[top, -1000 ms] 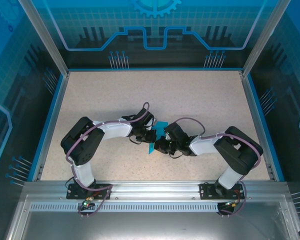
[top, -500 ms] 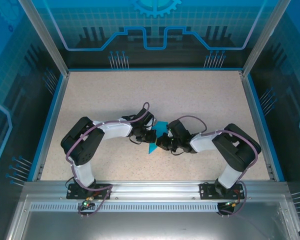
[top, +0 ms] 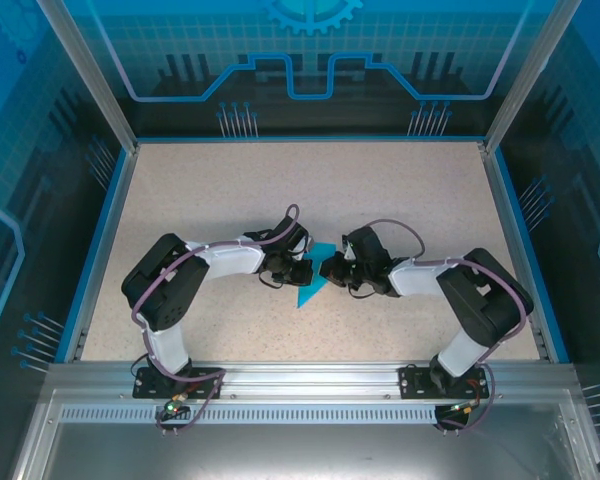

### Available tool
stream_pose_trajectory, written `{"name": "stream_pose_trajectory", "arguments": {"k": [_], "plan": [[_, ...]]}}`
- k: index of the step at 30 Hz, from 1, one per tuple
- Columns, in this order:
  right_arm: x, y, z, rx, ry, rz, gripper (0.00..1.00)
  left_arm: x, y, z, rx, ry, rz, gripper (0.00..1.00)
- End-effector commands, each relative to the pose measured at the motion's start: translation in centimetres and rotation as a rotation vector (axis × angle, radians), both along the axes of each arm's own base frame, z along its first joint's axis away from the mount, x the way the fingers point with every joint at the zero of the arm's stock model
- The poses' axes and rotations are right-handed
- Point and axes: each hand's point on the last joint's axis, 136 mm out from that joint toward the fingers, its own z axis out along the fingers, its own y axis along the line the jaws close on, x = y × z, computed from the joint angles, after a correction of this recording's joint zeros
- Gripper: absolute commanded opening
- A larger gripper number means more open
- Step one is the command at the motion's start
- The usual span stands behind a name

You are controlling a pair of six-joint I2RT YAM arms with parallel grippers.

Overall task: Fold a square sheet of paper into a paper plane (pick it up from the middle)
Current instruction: Third fold the triangle at the center of the table.

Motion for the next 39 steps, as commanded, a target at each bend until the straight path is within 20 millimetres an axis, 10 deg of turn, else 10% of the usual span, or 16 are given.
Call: {"name": "stream_pose_trajectory", "arguments": {"k": [1, 12, 23, 28, 39], "plan": [[-0.2, -0.6, -1.8, -0.036, 0.043, 0.011, 0.08, -1.0, 1.3, -1.3, 0.070, 0.048, -0.013, 0.12], [1.3, -2.2, 0.9, -0.021, -0.008, -0.005, 0.09, -1.0, 1.4, -1.3, 0.072, 0.047, -0.011, 0.12], [1.0, -2.9, -3.3, -0.026, 0.074, -0.032, 0.09, -1.0, 1.2, -1.0, 0.066, 0.047, -0.015, 0.12], [1.4, -2.9, -1.2, -0.027, 0.032, -0.018, 0.10, -0.8, 1.1, -0.4, 0.056, 0.038, -0.014, 0.12], [0.0, -4.1, 1.3, -0.061, 0.026, -0.006, 0.40, 0.5, 0.3, 2.4, 0.003, -0.038, -0.004, 0.20]]}}
